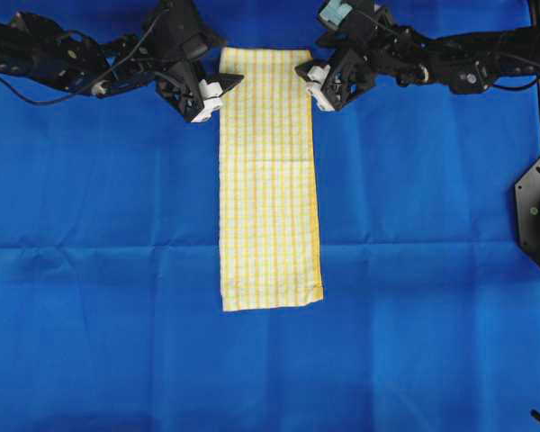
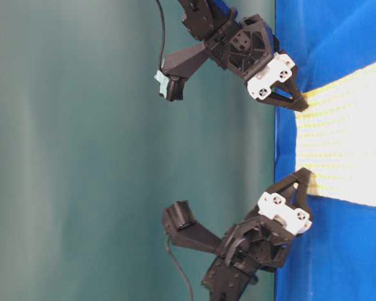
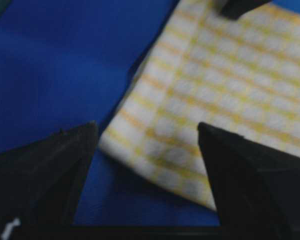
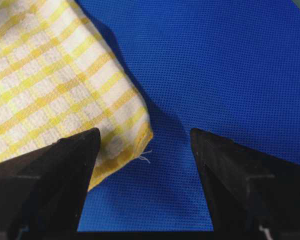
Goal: Fold the yellow towel.
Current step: 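Move both grippers to the strip's top end corners, then grasp the top corners of the strip with both grippers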
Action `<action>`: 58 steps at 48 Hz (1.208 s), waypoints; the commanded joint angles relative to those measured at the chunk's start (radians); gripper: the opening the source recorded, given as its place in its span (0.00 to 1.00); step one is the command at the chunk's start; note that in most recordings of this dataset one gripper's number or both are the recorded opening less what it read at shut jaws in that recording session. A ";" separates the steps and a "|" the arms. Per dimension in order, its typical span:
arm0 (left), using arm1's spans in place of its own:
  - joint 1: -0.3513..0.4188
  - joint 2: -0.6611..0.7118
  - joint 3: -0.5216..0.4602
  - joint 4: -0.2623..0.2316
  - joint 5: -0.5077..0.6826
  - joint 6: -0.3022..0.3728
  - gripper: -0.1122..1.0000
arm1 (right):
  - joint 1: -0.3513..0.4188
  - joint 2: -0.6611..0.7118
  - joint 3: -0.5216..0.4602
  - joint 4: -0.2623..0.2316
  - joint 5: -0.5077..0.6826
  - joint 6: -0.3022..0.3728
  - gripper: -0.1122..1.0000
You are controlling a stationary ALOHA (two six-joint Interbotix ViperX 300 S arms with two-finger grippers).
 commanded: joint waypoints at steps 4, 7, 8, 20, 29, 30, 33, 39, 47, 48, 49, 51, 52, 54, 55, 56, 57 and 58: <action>0.021 0.021 -0.032 -0.005 -0.014 -0.023 0.60 | -0.003 0.011 -0.026 0.032 -0.023 0.002 0.74; 0.021 0.031 -0.038 -0.003 -0.012 -0.023 0.46 | -0.003 0.025 -0.026 0.049 -0.023 0.002 0.69; 0.021 0.032 -0.041 -0.002 -0.012 -0.023 0.42 | -0.003 0.028 -0.026 0.054 -0.023 0.002 0.66; 0.020 0.038 -0.057 0.005 -0.012 -0.003 0.14 | -0.003 0.043 -0.026 0.074 -0.041 0.002 0.17; 0.021 0.038 -0.060 0.005 -0.012 0.006 0.14 | -0.003 0.043 -0.025 0.075 -0.051 0.002 0.16; 0.025 0.038 -0.060 0.005 -0.012 0.006 0.14 | -0.003 0.040 -0.025 0.075 -0.052 0.002 0.16; 0.025 0.037 -0.061 0.005 -0.011 0.006 0.14 | -0.003 0.038 -0.021 0.081 -0.057 0.002 0.16; 0.028 0.020 -0.061 0.005 -0.006 0.006 0.14 | -0.003 0.021 -0.009 0.091 -0.069 0.002 0.16; 0.028 -0.006 -0.063 0.005 0.000 0.017 0.14 | -0.003 -0.023 0.008 0.091 -0.077 0.002 0.16; 0.028 -0.011 -0.063 0.005 0.002 0.021 0.14 | -0.003 -0.029 0.011 0.091 -0.078 0.002 0.16; 0.028 -0.015 -0.063 0.006 0.005 0.023 0.14 | -0.003 -0.034 0.012 0.091 -0.080 0.002 0.16; 0.028 -0.026 -0.063 0.005 0.012 0.026 0.14 | -0.003 -0.046 0.017 0.091 -0.081 0.002 0.16; 0.026 -0.031 -0.061 0.005 0.017 0.026 0.14 | -0.003 -0.054 0.018 0.091 -0.081 0.002 0.16; 0.026 -0.044 -0.061 0.006 0.026 0.028 0.14 | -0.003 -0.069 0.026 0.091 -0.083 0.002 0.16; 0.026 -0.051 -0.060 0.005 0.031 0.028 0.14 | -0.003 -0.077 0.029 0.091 -0.083 0.002 0.16; 0.025 -0.060 -0.058 0.006 0.035 0.028 0.14 | -0.003 -0.084 0.032 0.091 -0.081 0.002 0.16; 0.023 -0.066 -0.057 0.006 0.040 0.028 0.14 | -0.003 -0.092 0.035 0.091 -0.083 0.002 0.16; 0.021 -0.075 -0.055 0.005 0.043 0.028 0.14 | -0.003 -0.100 0.040 0.091 -0.081 0.002 0.16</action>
